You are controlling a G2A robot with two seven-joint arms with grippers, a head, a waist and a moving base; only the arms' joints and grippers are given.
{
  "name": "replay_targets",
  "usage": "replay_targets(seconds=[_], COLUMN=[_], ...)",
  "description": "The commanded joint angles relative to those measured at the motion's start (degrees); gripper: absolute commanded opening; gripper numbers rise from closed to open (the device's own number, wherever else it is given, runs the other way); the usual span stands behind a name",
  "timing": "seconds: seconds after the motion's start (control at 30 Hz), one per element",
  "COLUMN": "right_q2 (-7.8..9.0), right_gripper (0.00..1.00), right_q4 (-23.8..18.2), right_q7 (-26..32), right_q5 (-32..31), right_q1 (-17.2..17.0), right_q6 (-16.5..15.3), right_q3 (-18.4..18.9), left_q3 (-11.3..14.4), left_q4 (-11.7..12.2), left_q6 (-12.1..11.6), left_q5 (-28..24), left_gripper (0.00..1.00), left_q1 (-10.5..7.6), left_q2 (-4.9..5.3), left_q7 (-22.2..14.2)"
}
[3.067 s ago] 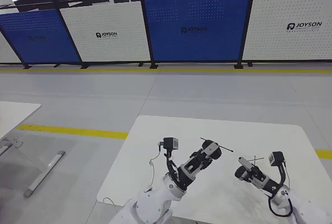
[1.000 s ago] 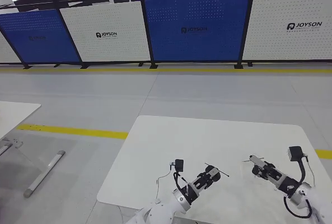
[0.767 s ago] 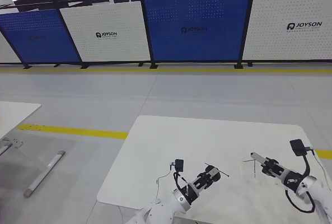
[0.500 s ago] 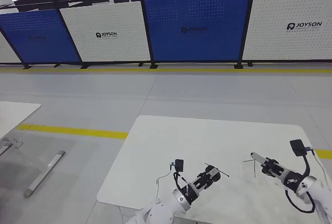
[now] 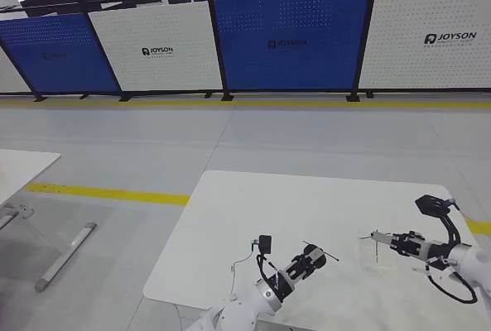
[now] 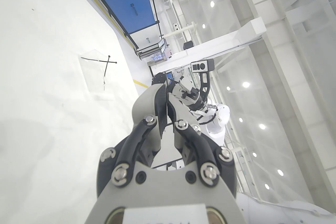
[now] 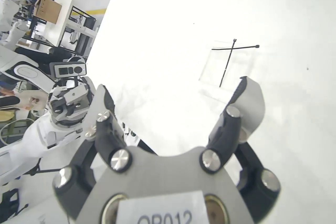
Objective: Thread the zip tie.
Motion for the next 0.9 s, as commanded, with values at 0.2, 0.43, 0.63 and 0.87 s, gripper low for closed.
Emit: replay_targets(seconds=[0.2,0.43,0.63,0.87], right_q2=[0.0,0.0,0.0,0.0], right_gripper=[1.0,1.0,1.0,1.0], right_q4=[0.0,0.0,0.0,0.0], right_q7=[-0.1,-0.1,-0.1,-0.1], right_q5=[0.1,0.1,0.1,0.1], right_q1=[-0.1,-0.1,-0.1,-0.1], right_q6=[-0.1,-0.1,-0.1,-0.1], right_q3=[0.1,0.1,0.1,0.1], left_q3=[0.0,0.0,-0.3,2.5], left_q4=[0.0,0.0,-0.5,1.3], left_q6=[0.0,0.0,-0.9,-0.7], left_q5=[0.0,0.0,0.6,6.5], left_gripper=[0.0,0.0,0.0,0.0], left_q1=[0.0,0.0,0.07,-0.74], left_q2=[0.0,0.0,-0.21,-1.23], left_q7=[0.0,0.0,3.5,11.1])
